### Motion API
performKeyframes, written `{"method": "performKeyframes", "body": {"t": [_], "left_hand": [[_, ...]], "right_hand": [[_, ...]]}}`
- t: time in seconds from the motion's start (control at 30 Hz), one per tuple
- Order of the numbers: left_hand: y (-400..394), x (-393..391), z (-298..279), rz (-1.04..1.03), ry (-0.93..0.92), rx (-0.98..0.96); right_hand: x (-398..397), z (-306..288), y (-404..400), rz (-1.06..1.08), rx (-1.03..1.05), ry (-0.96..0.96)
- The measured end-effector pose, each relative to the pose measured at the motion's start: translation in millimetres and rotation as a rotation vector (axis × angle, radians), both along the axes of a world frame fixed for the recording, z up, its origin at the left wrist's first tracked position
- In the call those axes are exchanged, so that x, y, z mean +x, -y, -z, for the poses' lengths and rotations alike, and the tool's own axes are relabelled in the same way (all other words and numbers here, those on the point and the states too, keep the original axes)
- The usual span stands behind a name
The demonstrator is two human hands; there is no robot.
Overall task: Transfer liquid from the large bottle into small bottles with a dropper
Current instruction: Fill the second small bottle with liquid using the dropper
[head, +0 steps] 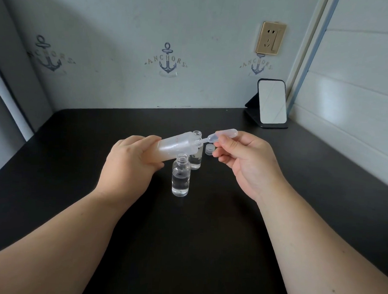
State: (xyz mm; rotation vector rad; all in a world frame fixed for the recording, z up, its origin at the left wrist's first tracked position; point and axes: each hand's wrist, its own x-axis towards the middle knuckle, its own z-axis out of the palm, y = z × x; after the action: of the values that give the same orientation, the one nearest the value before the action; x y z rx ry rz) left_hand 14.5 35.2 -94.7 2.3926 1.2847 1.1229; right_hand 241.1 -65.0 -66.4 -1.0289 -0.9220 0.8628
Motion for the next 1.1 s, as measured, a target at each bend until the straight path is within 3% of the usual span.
{"method": "performKeyframes", "body": {"t": [0.3,0.83,1.1], "left_hand": [[0.5,-0.5,0.7,-0.013,0.045,0.015],[0.8,-3.7,-3.1,-0.055,0.133,-0.03],[1.2,-3.7,-4.3,-0.061,0.248,-0.143]], "right_hand": [[3.1,-2.8,1.1,0.0,0.022,-0.081],[27.5,-7.5,3.6,0.238,0.108,-0.655],[31.8,-7.5,3.5,0.275,0.131,-0.769]]}}
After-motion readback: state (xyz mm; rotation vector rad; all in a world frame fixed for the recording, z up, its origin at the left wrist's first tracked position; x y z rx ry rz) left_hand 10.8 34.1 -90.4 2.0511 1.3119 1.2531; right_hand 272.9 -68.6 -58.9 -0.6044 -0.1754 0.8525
